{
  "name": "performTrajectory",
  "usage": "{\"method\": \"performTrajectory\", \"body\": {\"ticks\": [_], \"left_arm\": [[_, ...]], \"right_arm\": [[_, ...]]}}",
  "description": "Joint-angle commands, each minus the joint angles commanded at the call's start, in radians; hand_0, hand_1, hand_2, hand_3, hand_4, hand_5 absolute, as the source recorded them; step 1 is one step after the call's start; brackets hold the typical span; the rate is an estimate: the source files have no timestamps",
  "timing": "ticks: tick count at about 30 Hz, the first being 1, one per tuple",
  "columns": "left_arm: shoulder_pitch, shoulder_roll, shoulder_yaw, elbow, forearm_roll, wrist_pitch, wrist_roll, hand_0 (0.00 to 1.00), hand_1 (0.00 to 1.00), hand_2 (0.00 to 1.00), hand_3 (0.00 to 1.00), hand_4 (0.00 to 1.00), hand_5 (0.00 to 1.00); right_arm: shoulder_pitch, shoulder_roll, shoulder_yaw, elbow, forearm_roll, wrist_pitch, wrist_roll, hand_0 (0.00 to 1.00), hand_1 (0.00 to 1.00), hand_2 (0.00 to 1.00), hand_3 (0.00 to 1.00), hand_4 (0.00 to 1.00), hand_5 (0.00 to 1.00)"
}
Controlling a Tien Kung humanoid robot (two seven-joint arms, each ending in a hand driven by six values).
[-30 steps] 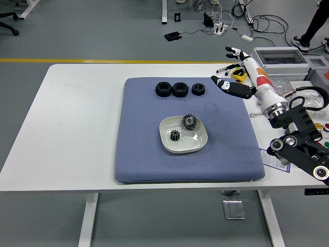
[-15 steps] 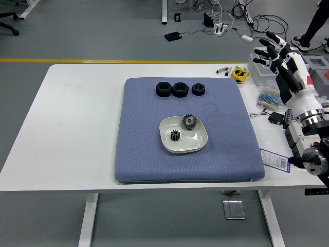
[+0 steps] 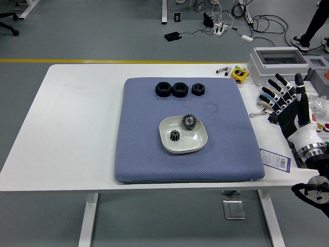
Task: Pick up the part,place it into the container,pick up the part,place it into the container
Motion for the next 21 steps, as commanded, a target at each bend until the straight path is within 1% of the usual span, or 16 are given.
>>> {"method": "performTrajectory", "body": {"ticks": [1, 2, 7, 8, 10, 15, 21], "left_arm": [[0.001, 0.0, -0.002, 0.0, 0.004, 0.0, 0.001, 0.593, 0.58, 0.669, 0.591, 0.582, 0.574], [0.002, 0.001, -0.004, 0.0, 0.007, 0.0, 0.002, 0.594, 0.578, 0.667, 0.591, 0.582, 0.574], [0.006, 0.002, -0.011, 0.001, 0.018, 0.001, 0.004, 0.594, 0.578, 0.667, 0.591, 0.582, 0.574], [0.006, 0.002, -0.011, 0.001, 0.018, 0.001, 0.004, 0.593, 0.579, 0.664, 0.591, 0.582, 0.574], [0.007, 0.001, -0.01, 0.001, 0.016, 0.001, 0.002, 0.593, 0.579, 0.664, 0.591, 0.582, 0.574], [-0.001, 0.0, -0.01, 0.001, 0.016, 0.001, 0.001, 0.594, 0.584, 0.668, 0.59, 0.581, 0.574], [-0.006, 0.001, -0.004, 0.002, 0.006, 0.001, -0.006, 0.595, 0.583, 0.668, 0.59, 0.58, 0.573]], "right_arm": [[-0.01, 0.003, 0.008, 0.004, -0.015, -0.001, -0.004, 0.82, 0.806, 0.86, 0.882, 0.998, 0.946], [-0.019, 0.006, 0.016, 0.007, -0.028, -0.002, -0.007, 0.841, 0.817, 0.863, 0.899, 0.998, 0.96], [-0.059, 0.026, 0.072, 0.012, -0.113, -0.015, -0.021, 0.841, 0.817, 0.863, 0.899, 0.998, 0.96], [-0.063, 0.027, 0.078, 0.012, -0.123, -0.016, -0.023, 0.846, 0.82, 0.864, 0.897, 0.998, 0.983], [-0.071, 0.029, 0.087, 0.015, -0.143, -0.019, -0.026, 0.846, 0.82, 0.864, 0.897, 0.998, 0.983], [-0.082, 0.029, 0.101, 0.02, -0.156, -0.022, -0.026, 0.846, 0.814, 0.864, 0.9, 0.998, 0.991], [-0.095, 0.034, 0.12, 0.016, -0.136, -0.049, -0.006, 0.842, 0.809, 0.857, 0.903, 0.998, 0.982]]}}
